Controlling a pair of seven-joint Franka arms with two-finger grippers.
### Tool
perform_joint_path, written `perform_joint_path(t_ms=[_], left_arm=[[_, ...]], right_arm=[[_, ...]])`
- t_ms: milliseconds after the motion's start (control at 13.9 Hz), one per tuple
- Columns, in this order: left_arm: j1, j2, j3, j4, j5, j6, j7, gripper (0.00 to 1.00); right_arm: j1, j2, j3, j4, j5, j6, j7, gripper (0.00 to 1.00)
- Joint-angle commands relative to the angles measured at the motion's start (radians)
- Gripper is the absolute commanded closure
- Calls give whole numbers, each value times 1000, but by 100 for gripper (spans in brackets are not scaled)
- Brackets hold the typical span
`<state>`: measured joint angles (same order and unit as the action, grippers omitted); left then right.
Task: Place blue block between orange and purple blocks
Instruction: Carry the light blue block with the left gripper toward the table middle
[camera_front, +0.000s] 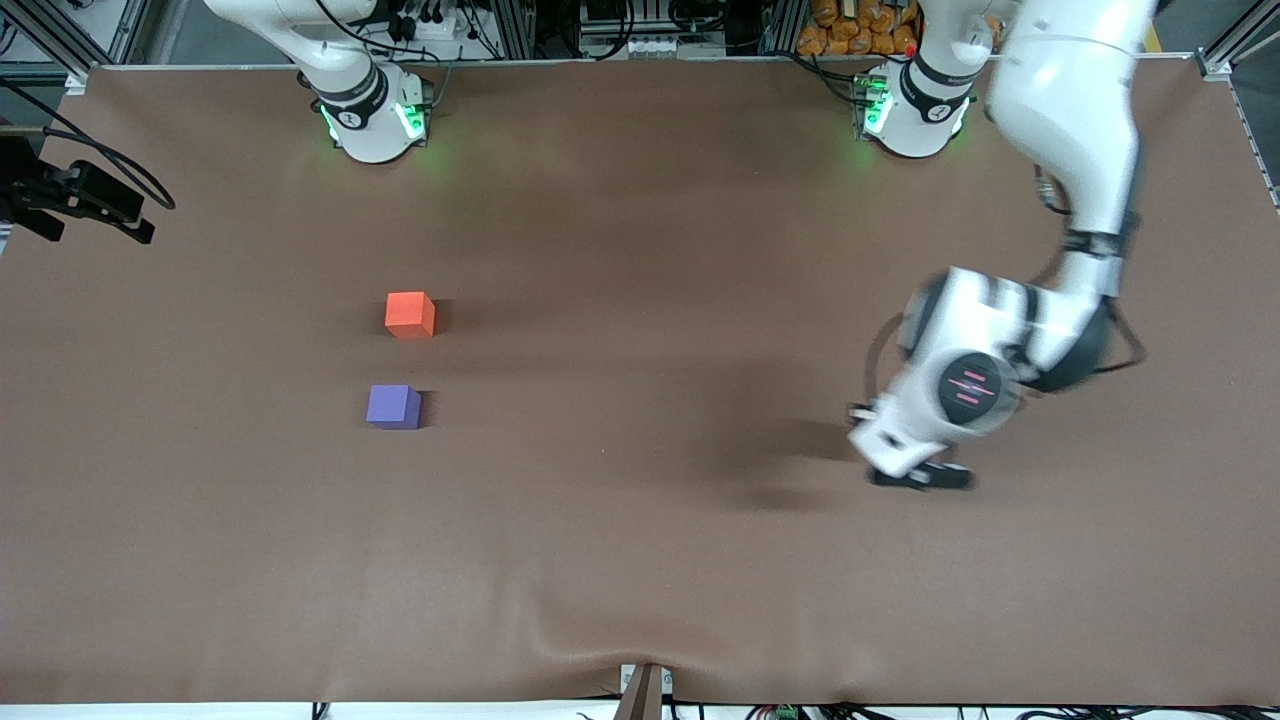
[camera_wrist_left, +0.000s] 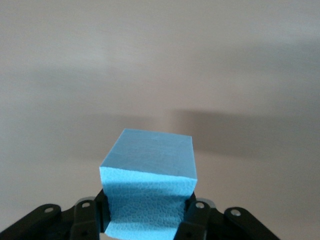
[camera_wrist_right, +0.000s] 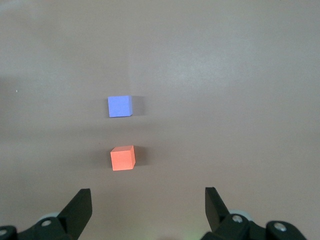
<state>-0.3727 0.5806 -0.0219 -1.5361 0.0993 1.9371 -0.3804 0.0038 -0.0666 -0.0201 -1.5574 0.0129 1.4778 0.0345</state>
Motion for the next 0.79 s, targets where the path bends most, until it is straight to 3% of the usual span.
perform_joint_path(t_ms=[0,287,574,717], left_arm=[[-141,4,0,13,-61,-13,-147,75],[-328,80,2,103,-202,3,-274,75],[-495,165,0,143,-214,150,-411,74],[-549,197,0,143,-213,200,-429,59]], right_arm=[[-7,4,6,13,-5,-10,-7,0],[-5,4,6,13,-5,-10,-7,0],[-7,4,6,10,-5,-11,-8,0],[-7,4,6,10,-5,-11,-8,0]])
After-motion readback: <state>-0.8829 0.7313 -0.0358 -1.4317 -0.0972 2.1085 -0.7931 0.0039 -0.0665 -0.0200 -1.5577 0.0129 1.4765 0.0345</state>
